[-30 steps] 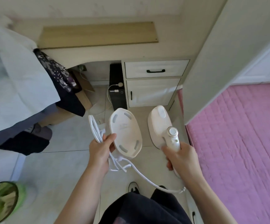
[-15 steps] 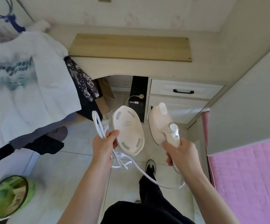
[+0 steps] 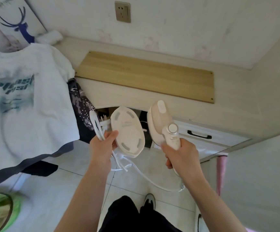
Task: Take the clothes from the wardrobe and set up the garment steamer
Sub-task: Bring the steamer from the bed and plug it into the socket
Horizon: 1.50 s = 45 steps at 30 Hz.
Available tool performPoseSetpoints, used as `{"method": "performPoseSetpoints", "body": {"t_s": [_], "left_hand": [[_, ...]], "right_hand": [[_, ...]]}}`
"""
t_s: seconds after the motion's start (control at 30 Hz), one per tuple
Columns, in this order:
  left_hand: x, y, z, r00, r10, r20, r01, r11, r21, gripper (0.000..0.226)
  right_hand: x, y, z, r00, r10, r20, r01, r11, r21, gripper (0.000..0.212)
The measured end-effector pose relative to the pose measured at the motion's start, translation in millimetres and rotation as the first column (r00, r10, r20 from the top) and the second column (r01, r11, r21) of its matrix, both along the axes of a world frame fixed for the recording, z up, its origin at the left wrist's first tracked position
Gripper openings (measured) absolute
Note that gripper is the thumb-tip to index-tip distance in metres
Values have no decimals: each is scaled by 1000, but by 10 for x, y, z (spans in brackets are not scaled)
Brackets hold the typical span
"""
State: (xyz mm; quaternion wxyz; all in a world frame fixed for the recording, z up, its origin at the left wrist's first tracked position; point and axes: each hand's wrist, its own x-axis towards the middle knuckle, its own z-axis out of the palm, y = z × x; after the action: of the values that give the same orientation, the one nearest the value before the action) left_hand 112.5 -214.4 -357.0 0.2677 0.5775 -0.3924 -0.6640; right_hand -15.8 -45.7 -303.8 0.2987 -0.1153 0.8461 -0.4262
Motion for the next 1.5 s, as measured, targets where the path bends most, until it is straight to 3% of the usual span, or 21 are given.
{"method": "performPoseSetpoints", "body": {"t_s": [0.2, 0.47, 0.83, 1.0, 1.17, 1.37, 1.5], "left_hand": [[-285, -568, 14, 998, 64, -19, -64, 998, 6, 8], [-616, -1708, 159, 1000, -24, 10, 25, 998, -65, 6], [-1055, -3191, 270, 990, -124, 70, 133, 982, -134, 20], [-1299, -3532, 166, 977, -170, 126, 187, 972, -144, 12], [-1547, -3705, -20, 968, -186, 168, 208, 970, -124, 21], [-1959, -3735, -143, 947, -243, 208, 265, 960, -84, 10], [-2226, -3726, -286, 917, -301, 262, 326, 944, -53, 26]], "right_hand": [[-356, -597, -63, 1000, 3, 15, -2, 1000, -26, 15], [-619, -1615, -84, 999, -40, 37, 42, 997, -61, 16], [-855, -2934, 36, 987, -105, 118, 117, 988, -103, 13], [-1018, -3228, -15, 987, -111, 115, 124, 986, -112, 11], [-1300, -3383, -89, 986, -117, 115, 129, 986, -103, 12], [-1754, -3483, -153, 985, -140, 98, 148, 986, -79, 10], [-2054, -3509, -214, 988, -124, 96, 130, 990, -54, 11]]}}
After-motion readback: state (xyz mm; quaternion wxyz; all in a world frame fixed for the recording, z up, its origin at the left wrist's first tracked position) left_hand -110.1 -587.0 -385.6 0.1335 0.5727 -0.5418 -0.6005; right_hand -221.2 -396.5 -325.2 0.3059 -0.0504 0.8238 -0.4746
